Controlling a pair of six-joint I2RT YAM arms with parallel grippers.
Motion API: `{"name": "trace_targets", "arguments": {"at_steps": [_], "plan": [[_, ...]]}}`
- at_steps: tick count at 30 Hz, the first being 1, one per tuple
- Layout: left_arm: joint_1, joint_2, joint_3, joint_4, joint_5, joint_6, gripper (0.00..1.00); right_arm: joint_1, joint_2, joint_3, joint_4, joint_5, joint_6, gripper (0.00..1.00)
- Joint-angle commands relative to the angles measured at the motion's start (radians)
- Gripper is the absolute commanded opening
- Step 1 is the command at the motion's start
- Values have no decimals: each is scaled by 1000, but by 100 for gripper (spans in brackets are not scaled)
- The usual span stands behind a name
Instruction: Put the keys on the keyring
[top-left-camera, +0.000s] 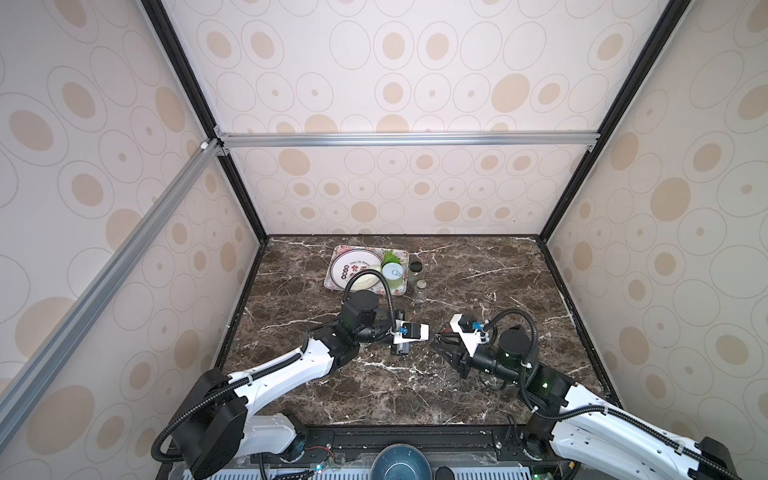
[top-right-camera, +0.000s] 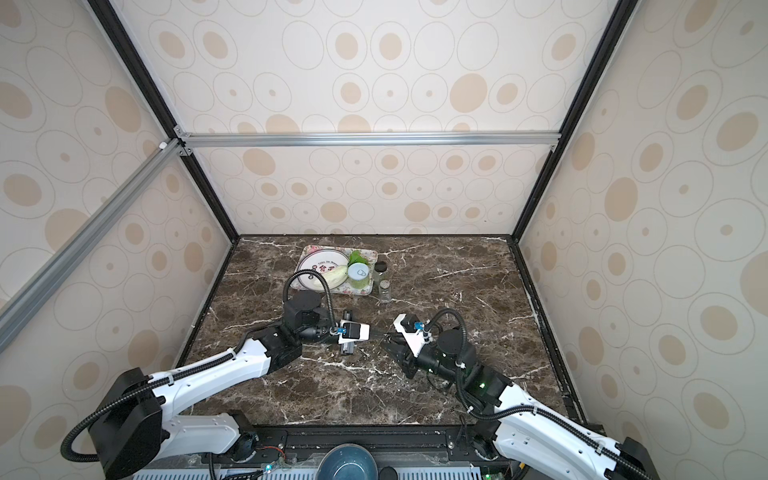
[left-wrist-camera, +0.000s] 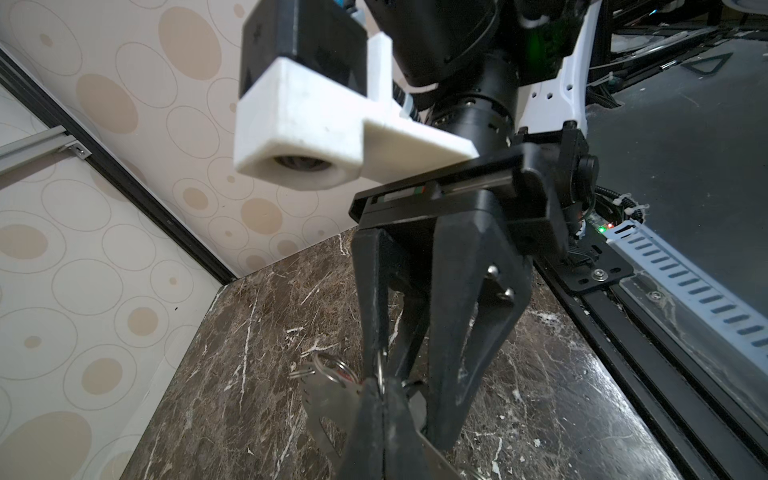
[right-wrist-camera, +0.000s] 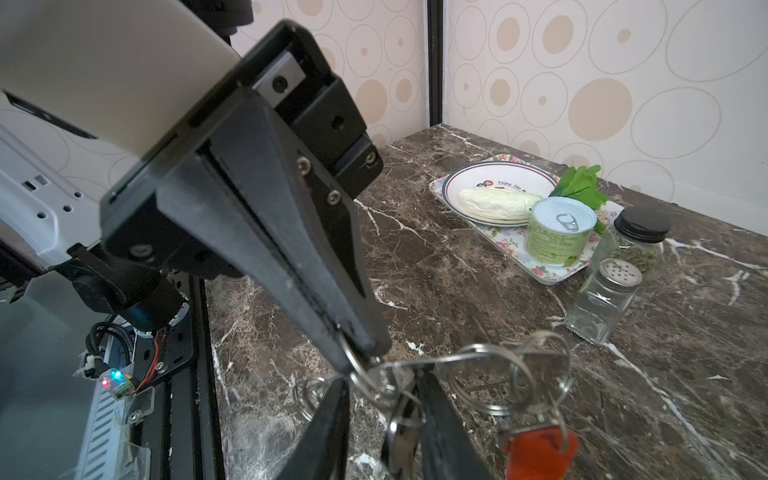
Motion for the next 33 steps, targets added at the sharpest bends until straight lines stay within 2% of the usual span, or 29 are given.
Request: {"name": "trace_targets", "arguments": {"at_steps": [1, 7, 12, 17, 22, 24, 26, 30, 33], "plan": [[-15, -3, 52, -2, 36, 31, 0, 0, -19, 9, 50, -18, -2, 31], [-17, -3, 54, -14, 49, 41, 0, -1, -22, 8, 52, -19, -4, 23], [-18, -6, 52, -18, 45, 49, 0, -1, -26, 6, 54, -24, -4, 8], [-18, -16, 40, 2, 31, 41, 0, -1, -27, 2, 55, -23, -3, 0], [-18, -33, 9, 56, 5, 21, 0, -1, -26, 3, 58, 0, 1, 0], [-18, -35, 4, 71, -17, 13, 9, -1, -27, 9, 41, 39, 6, 0], [-18, -35, 1, 78, -46, 6, 17, -1, -26, 25, 3, 125, 17, 0], [-18, -38, -4, 95, -116, -11, 26, -1, -14, 57, -73, 262, 24, 0], [-18, -38, -7, 96, -149, -11, 30, -1, 7, 82, -116, 306, 22, 0]]}}
